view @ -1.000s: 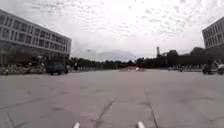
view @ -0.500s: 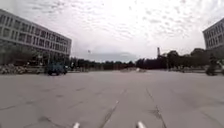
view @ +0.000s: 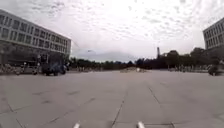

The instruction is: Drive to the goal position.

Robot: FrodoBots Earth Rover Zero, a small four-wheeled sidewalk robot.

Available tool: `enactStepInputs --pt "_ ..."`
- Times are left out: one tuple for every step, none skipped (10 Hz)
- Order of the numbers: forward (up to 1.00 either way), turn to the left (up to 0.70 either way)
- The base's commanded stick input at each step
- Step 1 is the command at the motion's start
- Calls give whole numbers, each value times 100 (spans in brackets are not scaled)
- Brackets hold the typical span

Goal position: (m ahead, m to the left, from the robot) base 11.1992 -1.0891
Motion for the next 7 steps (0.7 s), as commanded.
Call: enactStepInputs --pt "70 0" --pt "70 0" --pt "70 0" --pt "70 0" --pt "70 0" --pt "70 0" --pt "70 0"
